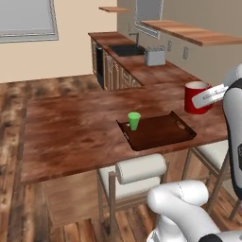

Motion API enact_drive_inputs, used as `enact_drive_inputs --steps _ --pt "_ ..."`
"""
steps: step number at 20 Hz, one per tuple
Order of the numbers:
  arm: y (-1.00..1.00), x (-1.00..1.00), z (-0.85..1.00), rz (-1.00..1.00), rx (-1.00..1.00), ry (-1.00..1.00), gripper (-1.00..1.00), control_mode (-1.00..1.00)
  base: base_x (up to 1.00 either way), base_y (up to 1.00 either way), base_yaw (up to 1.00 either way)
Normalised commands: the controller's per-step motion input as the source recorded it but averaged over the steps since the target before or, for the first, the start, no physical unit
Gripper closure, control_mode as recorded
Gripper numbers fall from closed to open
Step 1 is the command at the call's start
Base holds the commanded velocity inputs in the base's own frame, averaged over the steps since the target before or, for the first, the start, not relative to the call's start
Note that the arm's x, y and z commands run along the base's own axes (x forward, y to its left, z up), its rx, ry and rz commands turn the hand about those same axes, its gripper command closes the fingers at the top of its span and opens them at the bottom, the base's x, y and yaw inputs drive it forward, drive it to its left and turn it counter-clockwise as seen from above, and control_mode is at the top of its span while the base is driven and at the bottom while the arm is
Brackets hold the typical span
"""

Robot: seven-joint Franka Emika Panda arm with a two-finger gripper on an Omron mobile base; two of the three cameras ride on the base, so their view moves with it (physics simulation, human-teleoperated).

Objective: There is a tray on the dining counter. Grab the cup, mug, and pitcher and place them on the tray. The pitcher may be placed next to the tray if it cannot fit the tray.

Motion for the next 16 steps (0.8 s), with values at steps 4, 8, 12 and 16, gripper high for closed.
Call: enact_drive_inputs --steps 4,8,12,16 --pt "0.0 0.0 0.0 0.0 0.0 0.0 1.0 1.0 0.5 -0.39 0.0" --pt "0.0 0.0 0.0 0.0 0.0 0.0 1.0 1.0 0.43 -0.5 0.08" --pt "0.0 0.0 0.0 0.0 0.0 0.0 1.0 1.0 0.24 -0.55 0.21" --pt "0.0 0.0 0.0 0.0 0.0 0.0 1.0 1.0 0.25 -0.31 0.19"
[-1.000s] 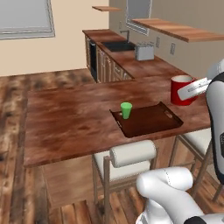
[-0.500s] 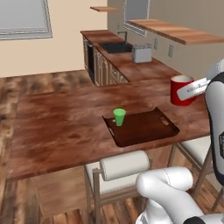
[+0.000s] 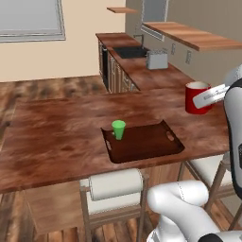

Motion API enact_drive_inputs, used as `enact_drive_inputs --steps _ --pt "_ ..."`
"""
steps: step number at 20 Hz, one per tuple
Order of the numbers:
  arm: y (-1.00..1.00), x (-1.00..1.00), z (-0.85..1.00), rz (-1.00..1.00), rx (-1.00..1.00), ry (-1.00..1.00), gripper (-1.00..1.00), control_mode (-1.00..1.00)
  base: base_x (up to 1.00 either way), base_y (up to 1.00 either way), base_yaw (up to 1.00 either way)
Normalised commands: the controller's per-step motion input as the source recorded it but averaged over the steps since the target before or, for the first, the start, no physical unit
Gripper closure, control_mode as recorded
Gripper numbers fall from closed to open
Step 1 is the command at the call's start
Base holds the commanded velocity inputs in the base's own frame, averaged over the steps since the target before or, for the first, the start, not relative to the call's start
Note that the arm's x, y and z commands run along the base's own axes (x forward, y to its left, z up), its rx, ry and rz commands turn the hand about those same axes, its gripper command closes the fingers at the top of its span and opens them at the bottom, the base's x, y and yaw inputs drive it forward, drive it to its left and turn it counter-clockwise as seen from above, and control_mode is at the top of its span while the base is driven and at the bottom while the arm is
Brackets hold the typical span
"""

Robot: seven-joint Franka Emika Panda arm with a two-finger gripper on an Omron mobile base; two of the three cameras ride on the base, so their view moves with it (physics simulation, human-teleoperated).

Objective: There is a tray on the dining counter. Grab the cup, mug, and pitcher and place them on the tray. The pitcher may be placed next to the tray if it cannot fit the tray.

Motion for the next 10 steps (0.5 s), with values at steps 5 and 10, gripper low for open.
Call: enact_drive_inputs --steps 5,10 --pt "0.0 0.0 0.0 0.0 0.0 0.0 1.0 1.0 0.36 0.0 0.02" --pt "0.0 0.0 0.0 0.0 0.0 0.0 1.0 1.0 0.42 0.0 0.0"
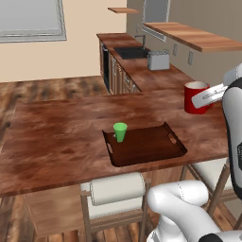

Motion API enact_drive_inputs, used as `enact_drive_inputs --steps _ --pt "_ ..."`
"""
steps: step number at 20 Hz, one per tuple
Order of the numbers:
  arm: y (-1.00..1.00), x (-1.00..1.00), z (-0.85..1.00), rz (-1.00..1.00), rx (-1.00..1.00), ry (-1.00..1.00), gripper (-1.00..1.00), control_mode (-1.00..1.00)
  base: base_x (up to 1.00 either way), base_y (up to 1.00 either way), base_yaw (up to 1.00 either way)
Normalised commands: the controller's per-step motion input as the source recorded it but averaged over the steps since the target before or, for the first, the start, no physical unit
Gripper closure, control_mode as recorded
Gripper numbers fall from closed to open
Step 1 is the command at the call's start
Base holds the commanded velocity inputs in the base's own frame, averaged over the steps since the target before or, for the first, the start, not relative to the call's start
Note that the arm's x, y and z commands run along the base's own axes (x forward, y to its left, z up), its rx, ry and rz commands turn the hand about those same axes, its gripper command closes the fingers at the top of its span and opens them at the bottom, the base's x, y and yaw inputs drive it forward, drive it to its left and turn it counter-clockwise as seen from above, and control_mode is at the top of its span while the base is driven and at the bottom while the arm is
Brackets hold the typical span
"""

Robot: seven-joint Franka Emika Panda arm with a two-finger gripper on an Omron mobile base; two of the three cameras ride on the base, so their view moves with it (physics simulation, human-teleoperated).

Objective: There is a tray on the dining counter. Grab the cup, mug, and pitcher and place them on the tray. The pitcher may be placed next to the tray if it cannot fit the tray.

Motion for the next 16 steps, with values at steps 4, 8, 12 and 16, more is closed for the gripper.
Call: enact_drive_inputs --steps 4,8,12,16 --pt "0.0 0.0 0.0 0.0 0.0 0.0 1.0 1.0 0.27 0.0 0.01" --pt "0.0 0.05 -0.05 0.01 0.0 0.0 1.0 -1.0 0.17 0.0 0.02" --pt "0.0 0.28 -0.45 0.11 0.0 0.0 1.0 -1.0 0.0 0.0 0.0" --pt "0.0 0.29 -0.71 0.16 0.02 0.0 1.0 -1.0 0.0 0.0 0.0"
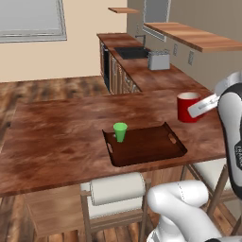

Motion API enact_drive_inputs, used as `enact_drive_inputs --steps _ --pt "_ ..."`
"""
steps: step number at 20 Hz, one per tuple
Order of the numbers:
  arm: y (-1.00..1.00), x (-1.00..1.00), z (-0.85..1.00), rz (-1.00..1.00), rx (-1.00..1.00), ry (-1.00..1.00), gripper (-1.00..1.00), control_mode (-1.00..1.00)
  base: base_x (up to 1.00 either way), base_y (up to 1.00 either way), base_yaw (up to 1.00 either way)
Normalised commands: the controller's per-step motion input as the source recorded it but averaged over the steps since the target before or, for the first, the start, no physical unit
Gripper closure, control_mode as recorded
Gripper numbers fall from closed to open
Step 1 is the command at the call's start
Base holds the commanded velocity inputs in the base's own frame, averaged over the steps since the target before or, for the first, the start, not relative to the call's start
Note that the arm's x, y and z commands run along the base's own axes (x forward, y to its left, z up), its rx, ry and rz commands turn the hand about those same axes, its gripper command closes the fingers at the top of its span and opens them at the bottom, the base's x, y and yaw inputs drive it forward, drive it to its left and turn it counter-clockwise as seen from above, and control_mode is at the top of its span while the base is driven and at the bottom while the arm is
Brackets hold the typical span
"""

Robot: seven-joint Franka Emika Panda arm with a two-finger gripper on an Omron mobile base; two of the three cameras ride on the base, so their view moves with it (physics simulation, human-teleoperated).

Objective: There is a tray on the dining counter. Grab the cup, mug, and pitcher and place them on the tray. The pitcher may be placed next to the tray if it cannot fit the tray.

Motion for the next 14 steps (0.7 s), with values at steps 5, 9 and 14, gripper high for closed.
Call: enact_drive_inputs --steps 5,9,14 --pt "0.01 0.22 -0.63 0.15 0.02 0.0 1.0 -1.0 0.0 0.0 0.0" --pt "0.09 0.22 -0.37 0.09 0.0 0.0 1.0 -1.0 0.0 0.0 0.0" --pt "0.22 0.28 -0.25 0.02 0.0 0.0 1.0 -1.0 0.0 0.0 0.0"
